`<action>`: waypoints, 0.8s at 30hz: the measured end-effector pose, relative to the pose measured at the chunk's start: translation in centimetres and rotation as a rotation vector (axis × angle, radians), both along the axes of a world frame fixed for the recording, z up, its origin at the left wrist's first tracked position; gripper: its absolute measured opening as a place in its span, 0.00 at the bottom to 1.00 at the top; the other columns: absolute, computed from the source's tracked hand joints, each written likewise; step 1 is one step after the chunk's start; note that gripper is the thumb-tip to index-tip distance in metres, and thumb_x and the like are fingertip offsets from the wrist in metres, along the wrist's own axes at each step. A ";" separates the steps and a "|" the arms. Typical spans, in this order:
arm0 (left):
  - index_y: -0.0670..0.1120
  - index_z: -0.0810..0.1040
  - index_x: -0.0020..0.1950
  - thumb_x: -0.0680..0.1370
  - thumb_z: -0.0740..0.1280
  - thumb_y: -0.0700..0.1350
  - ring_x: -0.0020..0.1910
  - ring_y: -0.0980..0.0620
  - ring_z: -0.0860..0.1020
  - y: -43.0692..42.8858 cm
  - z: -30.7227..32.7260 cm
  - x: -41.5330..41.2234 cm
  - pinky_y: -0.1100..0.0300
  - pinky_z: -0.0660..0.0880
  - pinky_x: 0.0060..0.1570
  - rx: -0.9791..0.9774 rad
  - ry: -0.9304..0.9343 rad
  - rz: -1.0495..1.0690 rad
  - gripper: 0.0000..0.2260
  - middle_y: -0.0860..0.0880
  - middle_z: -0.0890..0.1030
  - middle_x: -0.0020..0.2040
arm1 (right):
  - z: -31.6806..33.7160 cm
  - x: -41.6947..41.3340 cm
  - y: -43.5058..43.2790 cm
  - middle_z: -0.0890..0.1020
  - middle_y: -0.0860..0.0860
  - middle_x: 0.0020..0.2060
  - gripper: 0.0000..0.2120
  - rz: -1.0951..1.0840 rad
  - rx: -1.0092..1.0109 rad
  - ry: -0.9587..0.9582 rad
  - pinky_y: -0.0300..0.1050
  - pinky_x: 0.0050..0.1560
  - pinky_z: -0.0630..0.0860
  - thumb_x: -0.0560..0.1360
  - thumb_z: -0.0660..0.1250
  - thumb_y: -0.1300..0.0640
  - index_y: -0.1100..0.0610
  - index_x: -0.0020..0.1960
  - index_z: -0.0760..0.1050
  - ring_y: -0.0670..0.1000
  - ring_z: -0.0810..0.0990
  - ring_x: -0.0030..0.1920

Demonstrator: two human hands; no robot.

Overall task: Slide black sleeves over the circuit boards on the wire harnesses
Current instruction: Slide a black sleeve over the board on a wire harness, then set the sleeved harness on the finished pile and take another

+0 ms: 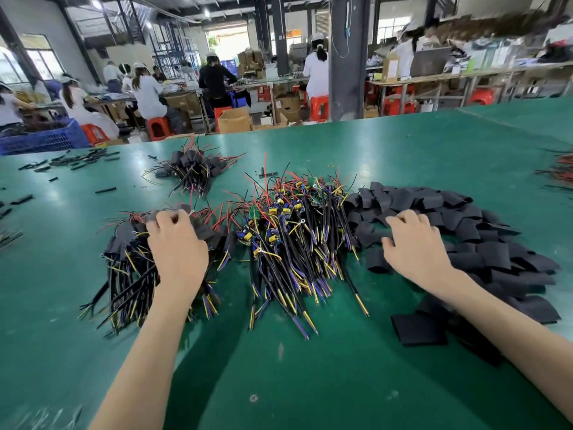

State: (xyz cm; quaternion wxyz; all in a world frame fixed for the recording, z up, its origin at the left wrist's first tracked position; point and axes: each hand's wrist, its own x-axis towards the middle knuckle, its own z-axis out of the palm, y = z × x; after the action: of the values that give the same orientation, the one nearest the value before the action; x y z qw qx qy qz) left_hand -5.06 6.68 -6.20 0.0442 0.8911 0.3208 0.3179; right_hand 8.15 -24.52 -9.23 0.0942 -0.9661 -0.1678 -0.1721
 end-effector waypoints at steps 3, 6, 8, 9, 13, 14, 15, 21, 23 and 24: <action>0.34 0.73 0.57 0.69 0.66 0.35 0.57 0.36 0.66 -1.2 -0.1 0.4 0.44 0.62 0.53 -0.004 0.039 0.111 0.17 0.35 0.71 0.58 | -0.4 0.3 0.1 0.73 0.55 0.60 0.18 0.029 -0.049 0.048 0.51 0.56 0.68 0.77 0.59 0.53 0.56 0.66 0.70 0.58 0.69 0.60; 0.37 0.73 0.59 0.69 0.65 0.38 0.60 0.38 0.66 -3.4 0.4 1.0 0.44 0.61 0.56 0.061 -0.079 0.077 0.18 0.37 0.71 0.60 | -0.9 0.4 0.4 0.74 0.54 0.59 0.16 0.059 -0.084 0.091 0.51 0.56 0.69 0.78 0.57 0.53 0.54 0.65 0.71 0.57 0.70 0.59; 0.42 0.75 0.60 0.70 0.65 0.40 0.60 0.40 0.67 -5.7 0.8 2.2 0.46 0.61 0.57 0.106 -0.146 -0.081 0.18 0.40 0.73 0.59 | -1.1 0.4 0.6 0.74 0.53 0.59 0.17 0.072 -0.090 0.100 0.51 0.56 0.69 0.79 0.56 0.53 0.53 0.65 0.71 0.57 0.71 0.59; 0.45 0.76 0.60 0.72 0.65 0.41 0.59 0.42 0.68 -7.0 1.0 3.1 0.48 0.61 0.57 0.091 -0.152 -0.172 0.16 0.42 0.74 0.58 | -1.2 0.3 0.6 0.73 0.53 0.58 0.17 0.078 -0.090 0.099 0.51 0.56 0.69 0.79 0.56 0.53 0.53 0.66 0.70 0.56 0.71 0.59; 0.48 0.77 0.60 0.78 0.60 0.44 0.60 0.44 0.70 -10.7 1.5 9.2 0.50 0.64 0.59 -0.073 -0.031 -0.404 0.12 0.45 0.78 0.58 | -1.2 0.2 0.9 0.71 0.53 0.57 0.17 0.083 -0.112 0.086 0.50 0.54 0.69 0.79 0.55 0.54 0.53 0.66 0.69 0.56 0.70 0.58; 0.47 0.76 0.61 0.79 0.59 0.44 0.60 0.43 0.71 -11.1 1.6 11.0 0.50 0.64 0.59 -0.076 0.010 -0.414 0.13 0.44 0.78 0.58 | -1.3 0.2 0.9 0.71 0.54 0.57 0.17 0.080 -0.125 0.079 0.50 0.53 0.69 0.79 0.55 0.54 0.52 0.66 0.68 0.56 0.70 0.57; 0.46 0.75 0.62 0.79 0.59 0.44 0.61 0.42 0.70 -11.4 1.6 12.6 0.49 0.64 0.60 -0.057 0.054 -0.408 0.13 0.43 0.77 0.59 | -1.4 0.2 0.8 0.70 0.54 0.57 0.16 0.074 -0.133 0.071 0.50 0.53 0.69 0.79 0.55 0.53 0.52 0.66 0.68 0.56 0.69 0.57; 0.50 0.59 0.75 0.82 0.52 0.52 0.69 0.39 0.61 -11.1 1.7 19.7 0.43 0.56 0.66 0.021 0.370 -0.450 0.21 0.38 0.68 0.69 | -1.8 0.2 0.8 0.69 0.54 0.57 0.18 0.063 -0.120 0.047 0.51 0.53 0.67 0.78 0.56 0.51 0.52 0.66 0.68 0.57 0.68 0.57; 0.51 0.58 0.76 0.82 0.48 0.56 0.73 0.38 0.56 -10.8 1.9 21.1 0.38 0.51 0.68 -0.083 0.512 -0.459 0.23 0.40 0.63 0.73 | -1.8 0.2 0.8 0.69 0.52 0.63 0.19 0.082 -0.118 0.052 0.51 0.56 0.66 0.78 0.56 0.51 0.50 0.68 0.66 0.57 0.68 0.60; 0.49 0.61 0.75 0.81 0.47 0.57 0.74 0.38 0.55 -10.8 2.0 21.5 0.37 0.50 0.68 -0.095 0.577 -0.458 0.24 0.41 0.62 0.74 | -1.8 0.3 0.7 0.69 0.50 0.66 0.21 0.100 -0.104 0.069 0.51 0.58 0.65 0.78 0.56 0.52 0.50 0.70 0.64 0.56 0.67 0.61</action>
State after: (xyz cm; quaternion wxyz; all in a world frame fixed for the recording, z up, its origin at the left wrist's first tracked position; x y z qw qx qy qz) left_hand 16.47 -4.15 -4.18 0.0632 0.9897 0.1269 0.0200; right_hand 8.45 -23.81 -11.04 0.0580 -0.9655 -0.2211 -0.1248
